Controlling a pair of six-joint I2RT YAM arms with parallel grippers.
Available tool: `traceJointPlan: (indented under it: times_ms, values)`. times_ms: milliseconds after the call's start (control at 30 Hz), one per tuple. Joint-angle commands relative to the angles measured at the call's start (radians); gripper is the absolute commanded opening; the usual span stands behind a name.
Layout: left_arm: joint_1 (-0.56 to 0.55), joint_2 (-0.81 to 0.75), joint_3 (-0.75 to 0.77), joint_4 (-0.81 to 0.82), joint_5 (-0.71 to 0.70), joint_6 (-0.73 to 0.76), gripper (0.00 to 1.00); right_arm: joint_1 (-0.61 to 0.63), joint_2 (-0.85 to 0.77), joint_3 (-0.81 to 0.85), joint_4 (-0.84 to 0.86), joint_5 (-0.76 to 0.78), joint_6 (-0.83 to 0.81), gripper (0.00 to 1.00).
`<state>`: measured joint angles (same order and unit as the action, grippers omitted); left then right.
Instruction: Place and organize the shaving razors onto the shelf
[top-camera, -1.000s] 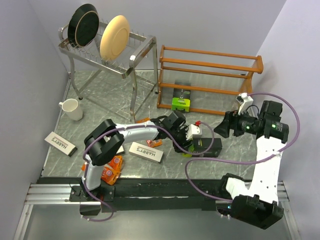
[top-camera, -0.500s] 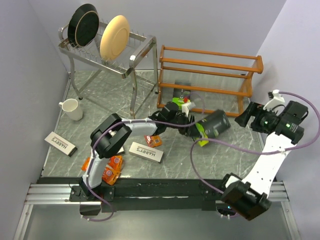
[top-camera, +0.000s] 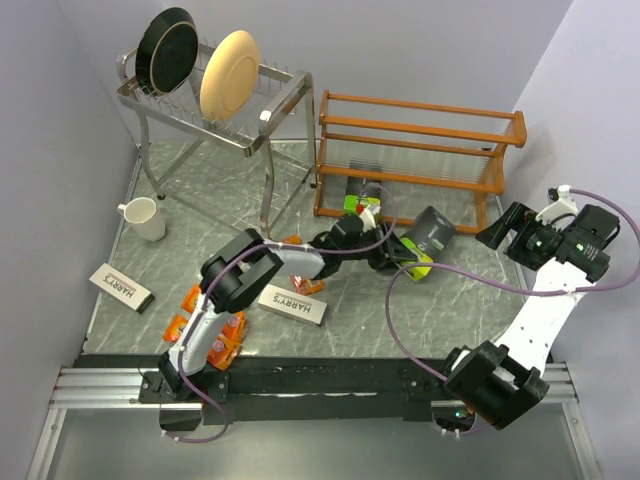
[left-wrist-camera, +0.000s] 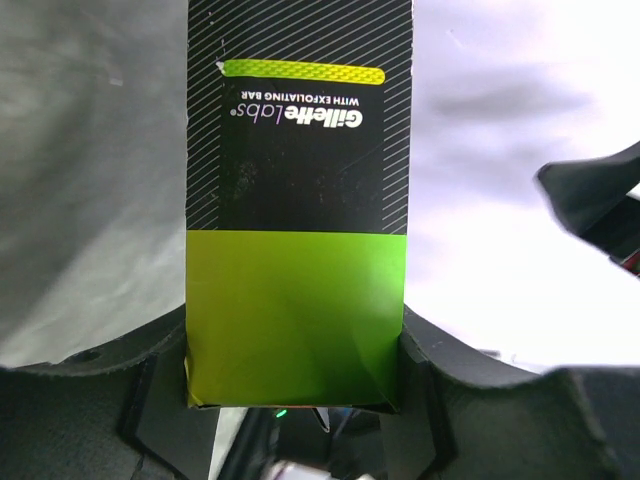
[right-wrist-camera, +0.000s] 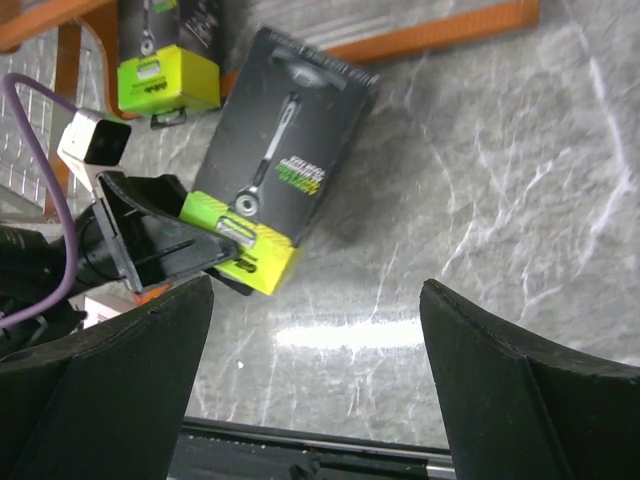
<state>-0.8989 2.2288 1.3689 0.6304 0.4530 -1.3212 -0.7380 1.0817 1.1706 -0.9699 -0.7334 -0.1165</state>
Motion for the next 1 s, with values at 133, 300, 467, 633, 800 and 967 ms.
traceJointPlan:
  times_ms: [133,300,467,633,800,967]
  values:
    - [-0.06,0.032,0.193,-0.011,-0.148,-0.213,0.01,-0.011,0.022,-0.126,0.013,-0.09,0.031,0.94]
    - [-0.066,0.061,0.254,-0.012,-0.174,-0.251,0.01,-0.024,0.087,-0.207,0.089,-0.268,0.142,0.96]
    - [-0.06,0.068,0.285,-0.047,-0.191,-0.248,0.01,-0.026,0.095,-0.345,0.254,-0.357,0.286,1.0]
    - [-0.031,0.06,0.286,-0.107,-0.203,-0.277,0.01,-0.015,0.086,-0.532,0.45,-0.382,0.489,1.0]
    - [-0.018,0.035,0.271,-0.103,-0.195,-0.338,0.01,-0.012,0.122,-0.695,0.729,-0.4,0.721,1.0]
    - [-0.023,0.035,0.272,-0.072,-0.192,-0.311,0.01,0.026,0.175,-0.729,0.968,-0.402,0.911,1.0]
